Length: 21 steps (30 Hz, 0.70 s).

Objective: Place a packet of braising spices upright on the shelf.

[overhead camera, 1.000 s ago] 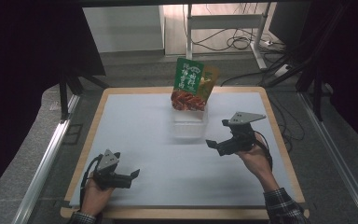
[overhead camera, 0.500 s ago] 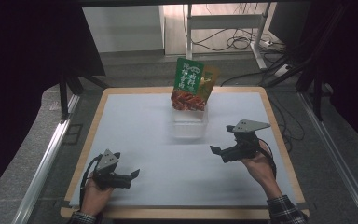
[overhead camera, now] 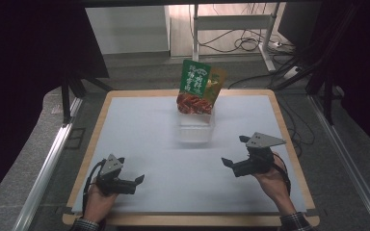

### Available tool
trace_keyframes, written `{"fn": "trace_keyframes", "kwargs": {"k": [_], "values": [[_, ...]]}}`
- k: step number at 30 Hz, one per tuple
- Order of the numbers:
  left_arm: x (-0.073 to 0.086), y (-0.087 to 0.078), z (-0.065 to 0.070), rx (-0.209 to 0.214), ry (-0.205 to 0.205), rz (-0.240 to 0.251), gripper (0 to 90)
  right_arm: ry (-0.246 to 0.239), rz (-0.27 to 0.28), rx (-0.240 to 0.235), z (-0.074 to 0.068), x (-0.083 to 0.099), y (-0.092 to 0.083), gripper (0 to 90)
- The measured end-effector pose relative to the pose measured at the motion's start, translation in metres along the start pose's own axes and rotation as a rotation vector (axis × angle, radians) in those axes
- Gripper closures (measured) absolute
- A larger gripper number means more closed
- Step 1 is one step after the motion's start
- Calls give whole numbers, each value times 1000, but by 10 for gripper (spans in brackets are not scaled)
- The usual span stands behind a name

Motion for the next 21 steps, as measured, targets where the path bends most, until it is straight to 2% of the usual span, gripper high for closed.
{"fn": "trace_keyframes", "kwargs": {"k": [7, 13, 16, 21], "values": [[0, 0, 0, 0, 1, -1, 2, 11, -2, 32, 3, 20, -5, 0], [0, 0, -1, -1, -2, 0, 2, 52, -22, 58, 10, 40, -7, 0], [0, 0, 0, 0, -1, -1, 1, 67, -49, 61, 12, 51, -6, 0], [0, 0, 0, -1, 0, -1, 2, 72, -63, 58, 14, 54, -5, 0]]}}
Point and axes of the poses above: each handheld gripper's, and its own axes: y roughly forward along the jaws, x roughly out of its underside, z roughly to its right, the point moved 5 cm from there along y, roughly forward along the jaws, and after that the axes turned 5 degrees about -z, right-handed, at the moved point
